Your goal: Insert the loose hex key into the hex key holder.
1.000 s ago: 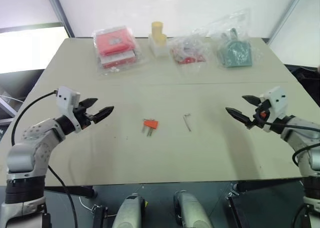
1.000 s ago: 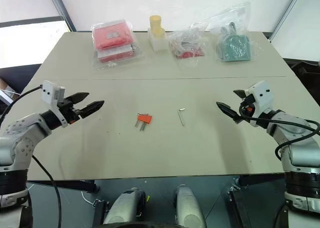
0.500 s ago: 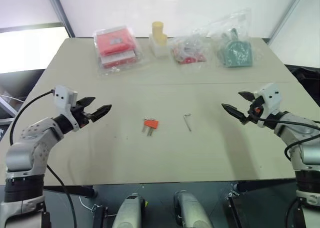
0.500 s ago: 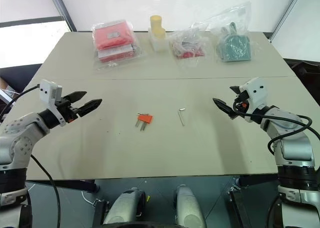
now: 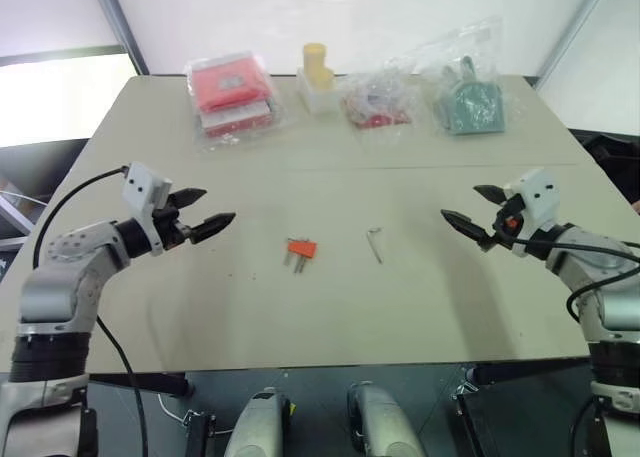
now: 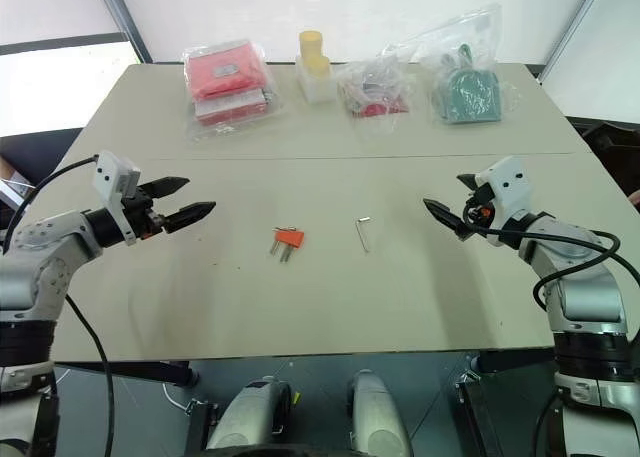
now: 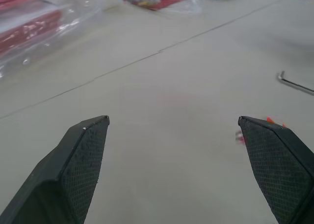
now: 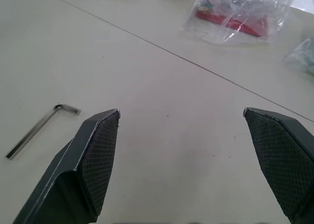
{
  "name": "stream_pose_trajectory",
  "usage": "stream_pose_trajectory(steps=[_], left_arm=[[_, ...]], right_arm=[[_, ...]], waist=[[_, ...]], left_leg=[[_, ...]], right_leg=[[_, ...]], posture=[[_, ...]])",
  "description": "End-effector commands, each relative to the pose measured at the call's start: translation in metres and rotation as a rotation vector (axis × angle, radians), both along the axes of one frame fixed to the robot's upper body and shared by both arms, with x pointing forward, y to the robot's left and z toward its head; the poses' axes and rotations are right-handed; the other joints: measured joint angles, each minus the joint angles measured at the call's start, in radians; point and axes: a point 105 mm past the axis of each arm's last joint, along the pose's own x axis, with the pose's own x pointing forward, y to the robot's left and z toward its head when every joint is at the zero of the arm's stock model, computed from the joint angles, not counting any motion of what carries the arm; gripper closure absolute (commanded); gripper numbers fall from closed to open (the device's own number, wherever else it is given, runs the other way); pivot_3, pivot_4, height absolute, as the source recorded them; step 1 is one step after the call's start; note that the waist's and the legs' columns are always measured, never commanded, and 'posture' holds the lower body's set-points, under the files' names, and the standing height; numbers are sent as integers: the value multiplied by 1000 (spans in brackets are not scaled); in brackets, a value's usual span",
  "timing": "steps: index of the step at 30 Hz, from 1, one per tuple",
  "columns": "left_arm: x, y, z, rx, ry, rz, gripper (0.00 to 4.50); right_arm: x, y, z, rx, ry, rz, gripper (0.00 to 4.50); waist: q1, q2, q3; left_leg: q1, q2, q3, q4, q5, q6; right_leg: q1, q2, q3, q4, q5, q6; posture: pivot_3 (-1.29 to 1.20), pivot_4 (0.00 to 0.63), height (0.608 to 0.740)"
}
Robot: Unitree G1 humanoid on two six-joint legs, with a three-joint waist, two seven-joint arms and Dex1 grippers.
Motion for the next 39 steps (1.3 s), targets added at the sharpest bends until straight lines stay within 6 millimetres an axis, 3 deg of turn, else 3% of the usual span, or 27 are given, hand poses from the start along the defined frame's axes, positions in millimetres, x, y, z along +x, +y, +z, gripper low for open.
stream_pose_trajectory(steps=[1, 8, 16, 27, 39], left_arm=[[-18, -18, 14, 52, 10, -206, 93], [-21, -21, 17, 159, 35, -325, 93], [-21, -26, 18, 156, 26, -337, 93], [-29, -26, 16, 138, 28, -305, 93], [-32, -26, 11, 129, 23, -264, 93]], right_arm=[[-8, 28, 16, -20, -12, 156, 303], [-25, 106, -3, -10, 101, 483, 303], [-9, 166, -39, 23, 121, 628, 303], [15, 194, -53, -11, 92, 681, 303], [14, 210, -69, -15, 138, 731, 303]], waist=[[-2, 0, 0], [-2, 0, 0], [-1, -1, 0], [-3, 0, 1], [-5, 0, 1]], left_leg=[[0, 0, 0, 0, 0, 0], [0, 1, 0, 0, 0, 0], [-1, 0, 1, 1, 0, 0], [-1, 0, 0, 0, 0, 0], [0, 1, 0, 0, 0, 0]], right_leg=[[0, 0, 0, 0, 0, 0], [-1, 1, 0, 1, 0, 0], [-2, 0, 0, 0, 0, 0], [-3, 1, 0, 3, 2, 4], [-3, 1, 0, 5, 2, 4]], posture=[[0, 150, 739], [0, 150, 739], [0, 150, 739], [0, 150, 739], [0, 150, 739]])
